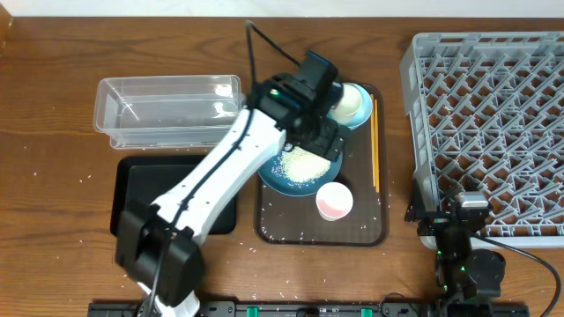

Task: Sort waste into correct bins and load items into the dishwasher rack

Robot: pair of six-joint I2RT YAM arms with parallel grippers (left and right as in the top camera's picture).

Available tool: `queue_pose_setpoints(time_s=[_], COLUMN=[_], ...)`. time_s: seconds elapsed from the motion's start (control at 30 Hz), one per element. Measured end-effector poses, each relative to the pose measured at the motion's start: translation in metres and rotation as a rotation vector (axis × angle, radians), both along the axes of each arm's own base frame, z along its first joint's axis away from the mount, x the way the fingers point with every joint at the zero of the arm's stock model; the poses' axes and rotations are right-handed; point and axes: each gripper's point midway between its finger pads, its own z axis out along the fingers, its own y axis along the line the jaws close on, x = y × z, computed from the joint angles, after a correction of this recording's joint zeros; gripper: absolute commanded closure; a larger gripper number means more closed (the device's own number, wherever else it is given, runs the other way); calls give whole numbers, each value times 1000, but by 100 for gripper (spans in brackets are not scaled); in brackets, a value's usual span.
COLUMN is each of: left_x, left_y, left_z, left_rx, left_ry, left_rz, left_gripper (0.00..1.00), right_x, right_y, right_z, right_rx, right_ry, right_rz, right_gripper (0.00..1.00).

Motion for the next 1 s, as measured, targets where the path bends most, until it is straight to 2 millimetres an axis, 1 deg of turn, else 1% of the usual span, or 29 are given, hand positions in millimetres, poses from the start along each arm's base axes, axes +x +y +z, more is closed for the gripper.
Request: queue_pose_setpoints(time_s=[0.23,0.37,0.5,0.6,0.7,0.77,0.87,1.0], left_x=[-12,-16,-13,-12,-13,-12,-11,-6], left_y=[-23,-35,-38,-38,-37,-38,-38,-33], left_z=[-24,-36,-52,-70,-82,-84,-81,-71], left_rx=[25,28,38,62,80,80,73,57], left_ry=[41,63,93,128,150,151,145,131], left_rz=[-24,-7,38,57,66,67,70,86], left_gripper=[5,5,7,7,8,10,11,11], right_x=[0,0,0,0,0,0,0,0], right_y=[0,0,0,0,0,0,0,0], right_z=[0,0,0,0,0,0,0,0], right_rx=[0,0,0,0,0,0,0,0], right_ry=[0,0,0,0,0,0,0,0], right_rz=[0,0,0,0,0,0,0,0], right_gripper=[1,1,1,1,1,1,1,1])
